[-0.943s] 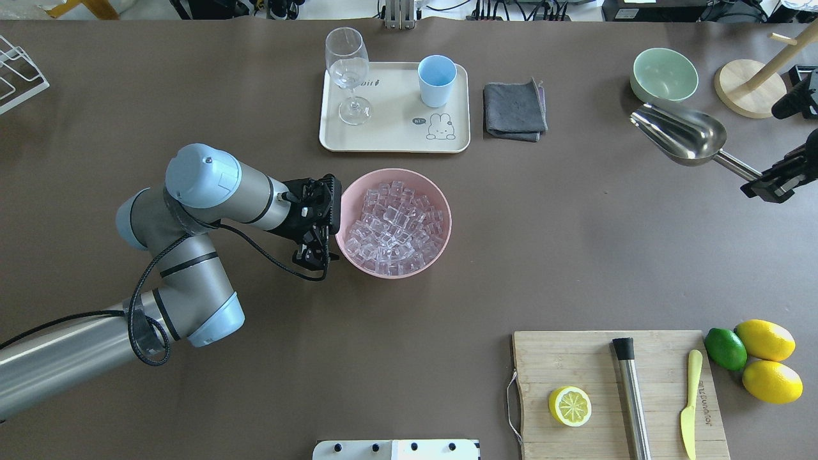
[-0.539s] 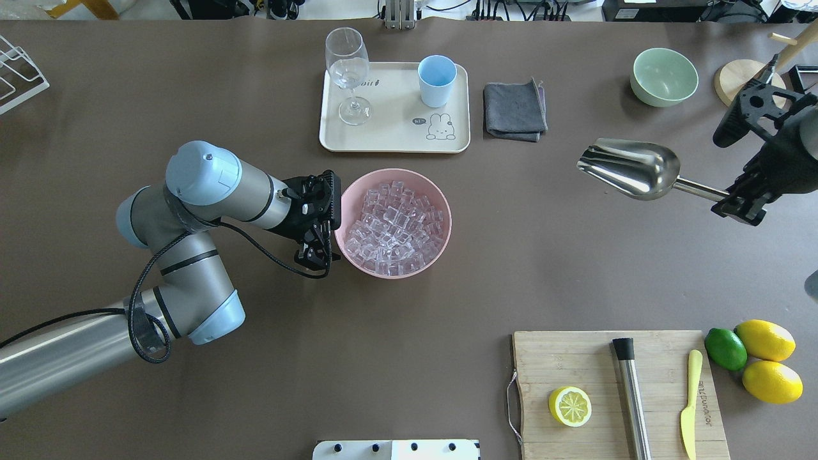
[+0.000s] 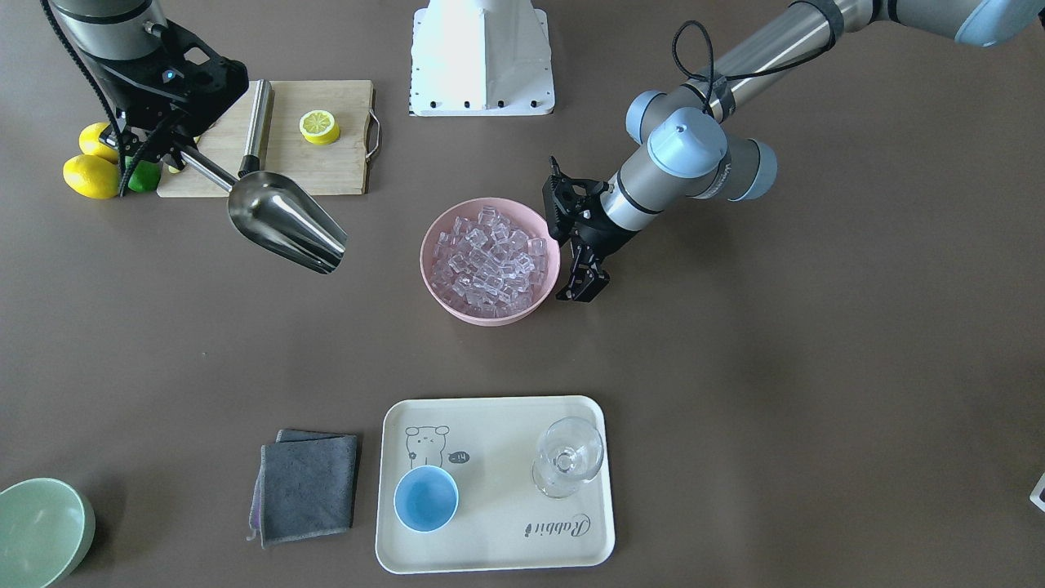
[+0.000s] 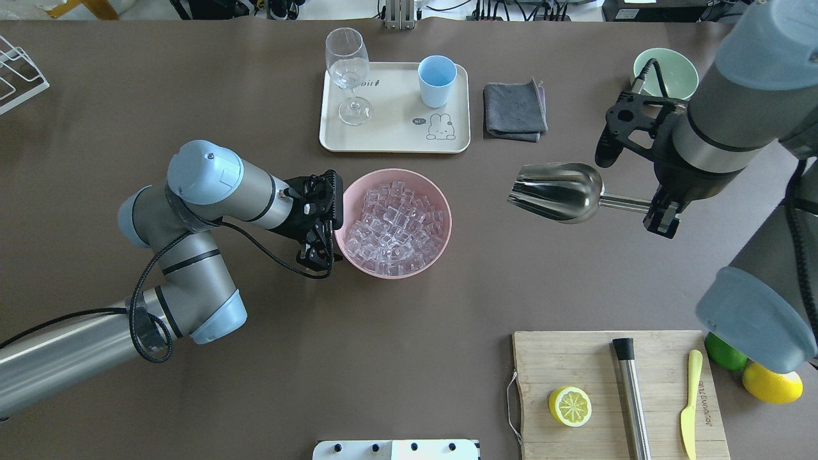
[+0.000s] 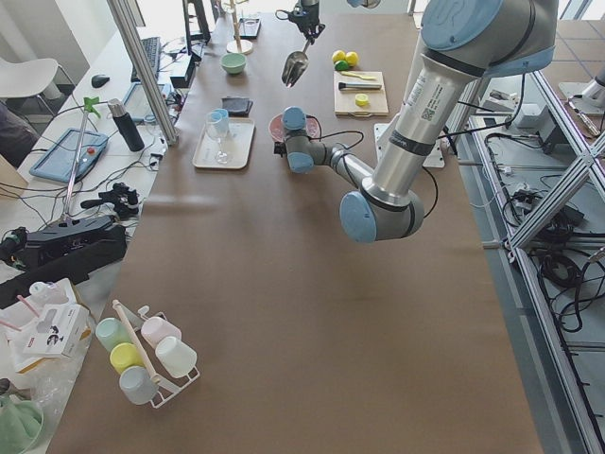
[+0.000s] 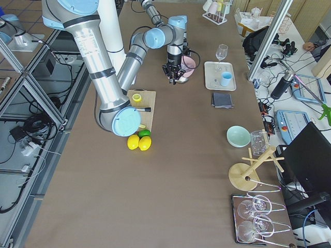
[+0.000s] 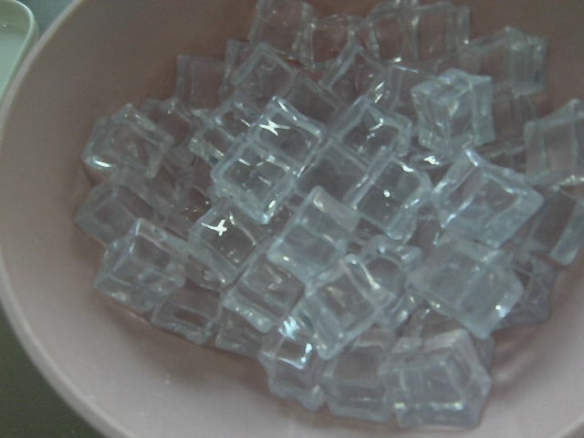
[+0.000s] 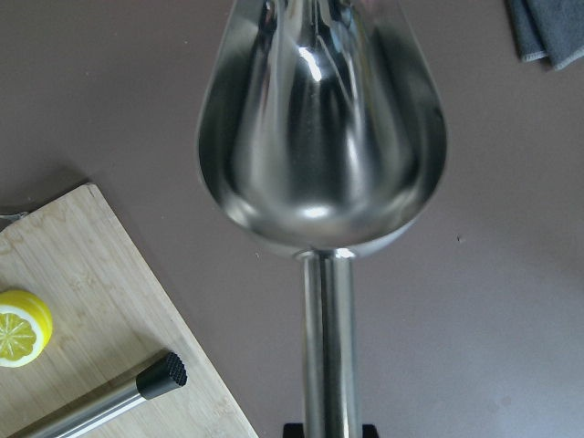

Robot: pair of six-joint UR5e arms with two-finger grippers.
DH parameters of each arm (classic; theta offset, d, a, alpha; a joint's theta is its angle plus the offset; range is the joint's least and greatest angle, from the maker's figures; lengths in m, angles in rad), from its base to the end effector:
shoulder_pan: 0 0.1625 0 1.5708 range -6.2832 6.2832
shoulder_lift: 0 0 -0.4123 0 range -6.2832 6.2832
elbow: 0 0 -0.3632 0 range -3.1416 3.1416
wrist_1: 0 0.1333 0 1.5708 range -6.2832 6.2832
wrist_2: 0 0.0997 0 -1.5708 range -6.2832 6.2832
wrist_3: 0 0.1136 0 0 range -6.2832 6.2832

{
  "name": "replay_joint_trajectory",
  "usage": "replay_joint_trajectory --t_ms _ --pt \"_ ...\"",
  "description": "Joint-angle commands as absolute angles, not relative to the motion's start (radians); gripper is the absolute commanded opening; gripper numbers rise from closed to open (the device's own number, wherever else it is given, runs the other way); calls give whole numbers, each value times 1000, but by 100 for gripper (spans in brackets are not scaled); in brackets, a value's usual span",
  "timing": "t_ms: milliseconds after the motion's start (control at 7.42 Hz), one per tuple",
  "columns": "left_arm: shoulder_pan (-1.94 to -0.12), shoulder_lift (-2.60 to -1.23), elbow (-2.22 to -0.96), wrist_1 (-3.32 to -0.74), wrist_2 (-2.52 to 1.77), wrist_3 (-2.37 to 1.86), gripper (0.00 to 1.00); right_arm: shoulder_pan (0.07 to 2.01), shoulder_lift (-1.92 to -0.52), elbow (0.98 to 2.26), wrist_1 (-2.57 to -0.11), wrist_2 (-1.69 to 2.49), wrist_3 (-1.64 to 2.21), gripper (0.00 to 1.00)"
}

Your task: Put ice in cup with scoop

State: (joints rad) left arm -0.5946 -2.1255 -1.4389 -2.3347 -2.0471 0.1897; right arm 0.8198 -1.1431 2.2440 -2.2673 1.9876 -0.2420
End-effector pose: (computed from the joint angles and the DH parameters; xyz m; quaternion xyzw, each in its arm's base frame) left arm 0.5172 -0.4478 0.3093 0.4269 0.3889 0.5536 0.6000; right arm -0.2555 -0.4017 0.2701 0.1391 -0.2456 -0.4931 0.8229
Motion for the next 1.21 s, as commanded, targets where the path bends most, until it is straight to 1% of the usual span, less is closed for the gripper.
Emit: replay_joint_trajectory --t_ms 0,269,404,808,1078 --pt "-594 -2132 -1439 -2333 -2048 189 99 773 -944 2137 -2414 1919 -241 0" --pt "-594 -2131 -1439 -2332 -2048 187 99 744 -724 1980 -2564 1911 -242 0" --pt "-595 -2131 -1437 -2332 -2048 187 99 730 -654 1918 -2598 1886 -242 0" --pt "-597 -2128 -1439 -2333 -2049 187 99 657 -476 1694 -2640 1804 -334 0" --pt "-600 -2126 -1439 -2332 -2062 187 99 614 -463 1657 -2681 1749 -378 0"
